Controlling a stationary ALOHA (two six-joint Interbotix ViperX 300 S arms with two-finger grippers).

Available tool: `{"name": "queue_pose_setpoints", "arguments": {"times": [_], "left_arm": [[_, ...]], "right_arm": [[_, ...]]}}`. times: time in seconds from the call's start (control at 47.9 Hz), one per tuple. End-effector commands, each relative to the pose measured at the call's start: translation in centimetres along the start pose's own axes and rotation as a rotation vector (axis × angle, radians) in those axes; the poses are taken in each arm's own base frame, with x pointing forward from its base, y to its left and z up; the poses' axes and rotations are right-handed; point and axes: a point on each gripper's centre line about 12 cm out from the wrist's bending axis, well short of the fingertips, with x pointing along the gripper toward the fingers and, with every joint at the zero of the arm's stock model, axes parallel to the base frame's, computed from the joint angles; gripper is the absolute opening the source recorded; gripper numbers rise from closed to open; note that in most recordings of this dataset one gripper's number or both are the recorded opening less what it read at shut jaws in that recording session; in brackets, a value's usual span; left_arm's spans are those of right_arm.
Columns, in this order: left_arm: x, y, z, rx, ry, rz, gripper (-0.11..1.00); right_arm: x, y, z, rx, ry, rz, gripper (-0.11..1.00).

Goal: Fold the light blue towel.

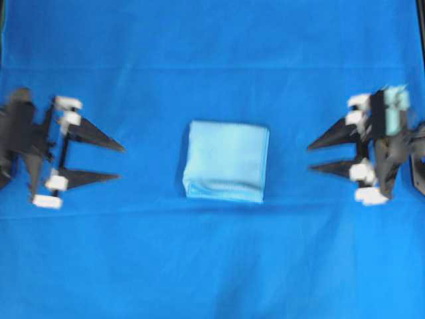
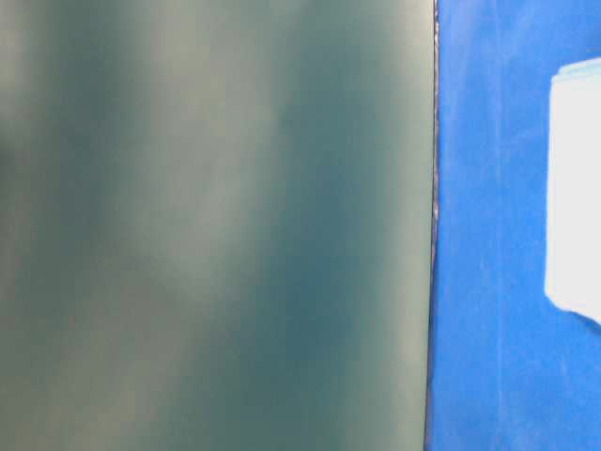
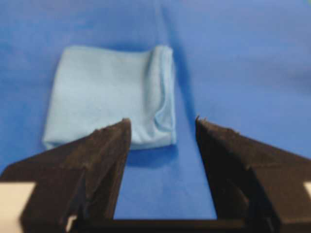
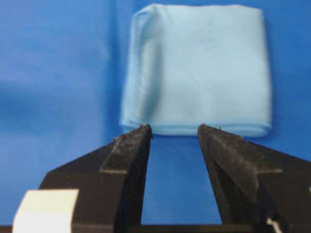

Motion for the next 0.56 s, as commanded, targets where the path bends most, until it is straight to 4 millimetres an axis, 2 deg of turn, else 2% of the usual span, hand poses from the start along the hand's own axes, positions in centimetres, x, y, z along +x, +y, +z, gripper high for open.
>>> {"name": "queue_pose_setpoints", "arguments": {"times": [0.0,0.251,0.418,0.543], "left_arm": [[-1.5,-0.1,0.6,0.008,-0.061,-0.002,0.48],[-5.4,0.0,-1.3,0.016,-0.101,-0.001,0.48],[-6.8,0.3,-3.3,0.007,-0.121,0.02,0.48],[-7.2,0.7,-3.8,-0.003,-0.13,0.044,0.48]], "right_arm": [[-1.4,-0.8,-0.1,0.002,-0.058,-0.016,0.5],[-4.4,-2.8,-2.9,0.022,-0.148,-0.077,0.5],[-5.0,-3.5,-4.6,0.04,-0.182,-0.096,0.5],[-4.9,-3.7,-5.3,0.053,-0.194,-0.094,0.5]]}}
